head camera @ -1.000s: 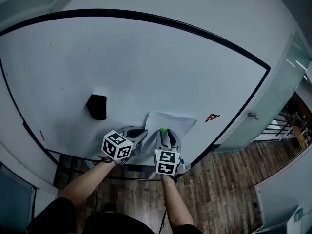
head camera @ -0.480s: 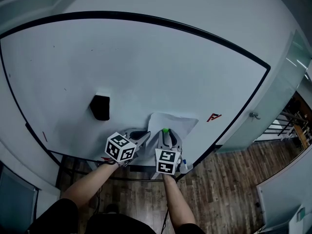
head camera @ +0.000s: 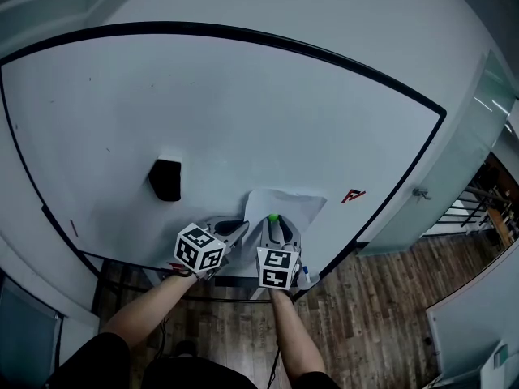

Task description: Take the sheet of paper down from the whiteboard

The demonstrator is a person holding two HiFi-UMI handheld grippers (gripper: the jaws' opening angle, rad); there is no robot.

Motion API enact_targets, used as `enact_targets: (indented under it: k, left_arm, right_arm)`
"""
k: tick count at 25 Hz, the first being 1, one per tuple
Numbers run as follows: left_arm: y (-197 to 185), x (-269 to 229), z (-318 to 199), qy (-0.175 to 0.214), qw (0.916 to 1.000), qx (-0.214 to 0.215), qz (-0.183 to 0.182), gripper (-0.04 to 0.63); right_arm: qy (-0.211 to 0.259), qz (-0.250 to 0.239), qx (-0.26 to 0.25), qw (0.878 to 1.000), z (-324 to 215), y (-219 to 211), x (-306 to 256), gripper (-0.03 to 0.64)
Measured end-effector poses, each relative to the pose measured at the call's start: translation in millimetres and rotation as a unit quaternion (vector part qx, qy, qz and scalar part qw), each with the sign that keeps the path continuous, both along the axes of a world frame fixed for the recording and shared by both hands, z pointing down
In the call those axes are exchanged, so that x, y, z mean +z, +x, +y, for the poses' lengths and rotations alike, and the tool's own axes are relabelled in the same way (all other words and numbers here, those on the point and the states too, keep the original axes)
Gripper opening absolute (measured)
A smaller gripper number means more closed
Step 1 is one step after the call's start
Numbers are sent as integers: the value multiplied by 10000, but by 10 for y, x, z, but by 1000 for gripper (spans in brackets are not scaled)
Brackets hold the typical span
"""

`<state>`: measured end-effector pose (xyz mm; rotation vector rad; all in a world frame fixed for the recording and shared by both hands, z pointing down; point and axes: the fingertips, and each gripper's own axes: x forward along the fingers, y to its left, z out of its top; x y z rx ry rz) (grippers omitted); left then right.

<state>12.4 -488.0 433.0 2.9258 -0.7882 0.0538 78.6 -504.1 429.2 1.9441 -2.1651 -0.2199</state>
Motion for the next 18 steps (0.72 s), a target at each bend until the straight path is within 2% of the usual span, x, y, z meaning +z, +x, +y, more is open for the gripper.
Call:
enact_targets:
  k: [18]
  left_arm:
    - [-19,14,-9,-108,9999,-60,75,20]
  right_arm:
    - [-35,89,-110,9999,-15,-18,-6,129]
